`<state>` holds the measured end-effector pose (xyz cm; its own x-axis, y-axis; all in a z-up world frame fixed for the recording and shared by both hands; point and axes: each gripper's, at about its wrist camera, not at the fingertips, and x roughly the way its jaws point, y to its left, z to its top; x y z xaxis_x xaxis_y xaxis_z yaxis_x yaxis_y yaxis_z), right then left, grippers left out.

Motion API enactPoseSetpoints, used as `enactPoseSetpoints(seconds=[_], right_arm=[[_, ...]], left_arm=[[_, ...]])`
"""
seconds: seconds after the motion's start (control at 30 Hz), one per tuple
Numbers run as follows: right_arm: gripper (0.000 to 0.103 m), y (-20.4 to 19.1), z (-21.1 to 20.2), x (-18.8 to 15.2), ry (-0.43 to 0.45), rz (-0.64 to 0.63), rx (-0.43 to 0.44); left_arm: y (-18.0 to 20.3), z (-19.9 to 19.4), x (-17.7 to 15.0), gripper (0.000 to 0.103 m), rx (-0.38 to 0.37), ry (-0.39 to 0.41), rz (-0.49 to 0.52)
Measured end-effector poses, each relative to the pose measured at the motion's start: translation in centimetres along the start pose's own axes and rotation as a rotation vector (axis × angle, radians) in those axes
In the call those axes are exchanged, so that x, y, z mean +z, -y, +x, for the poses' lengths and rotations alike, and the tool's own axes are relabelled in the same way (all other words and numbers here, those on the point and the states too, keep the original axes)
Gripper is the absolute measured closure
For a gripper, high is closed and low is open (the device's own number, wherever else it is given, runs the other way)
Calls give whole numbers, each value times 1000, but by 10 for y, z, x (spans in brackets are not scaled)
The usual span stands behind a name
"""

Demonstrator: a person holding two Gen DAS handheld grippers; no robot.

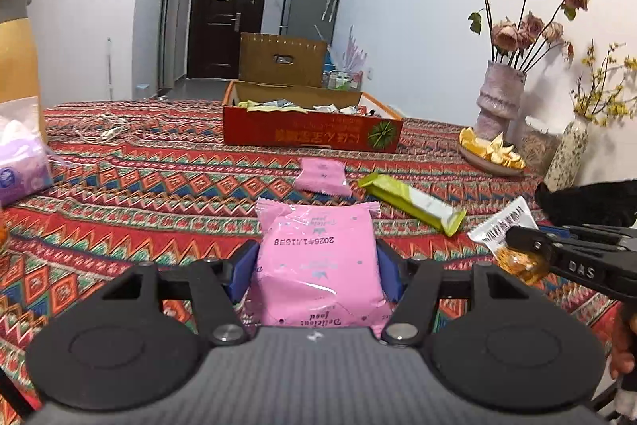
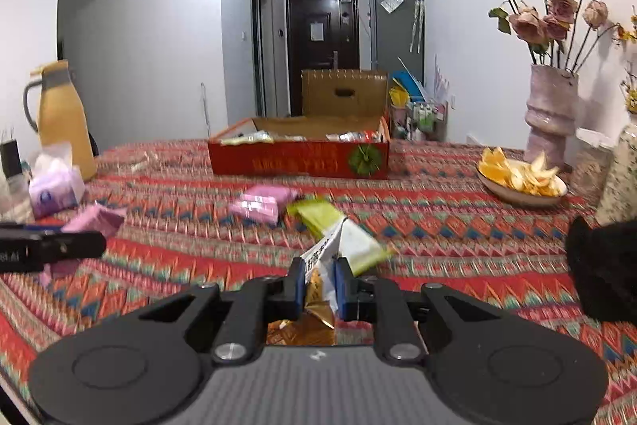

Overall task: Organize snacks
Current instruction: 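Carry both held packets over the cardboard box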

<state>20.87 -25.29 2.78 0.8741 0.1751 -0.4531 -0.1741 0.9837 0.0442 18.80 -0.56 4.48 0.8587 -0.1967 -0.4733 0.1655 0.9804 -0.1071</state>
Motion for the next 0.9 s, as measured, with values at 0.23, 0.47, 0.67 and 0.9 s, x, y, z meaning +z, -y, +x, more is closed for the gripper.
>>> enactPoseSetpoints(seconds=[0.23, 0.47, 0.67, 0.9], right_arm=[[88, -2, -17, -9, 9, 19, 24], [88, 1, -8, -2, 13, 16, 20], [88, 6, 15, 26, 39, -18, 31], [88, 14, 77, 90, 84, -50, 104]], left_arm=[[4, -12, -1, 41, 2, 19, 9], [2, -3, 12, 41, 5, 30, 12], [-5, 27, 51, 41, -11, 60, 29], [-23, 103, 128, 41, -30, 74, 11]])
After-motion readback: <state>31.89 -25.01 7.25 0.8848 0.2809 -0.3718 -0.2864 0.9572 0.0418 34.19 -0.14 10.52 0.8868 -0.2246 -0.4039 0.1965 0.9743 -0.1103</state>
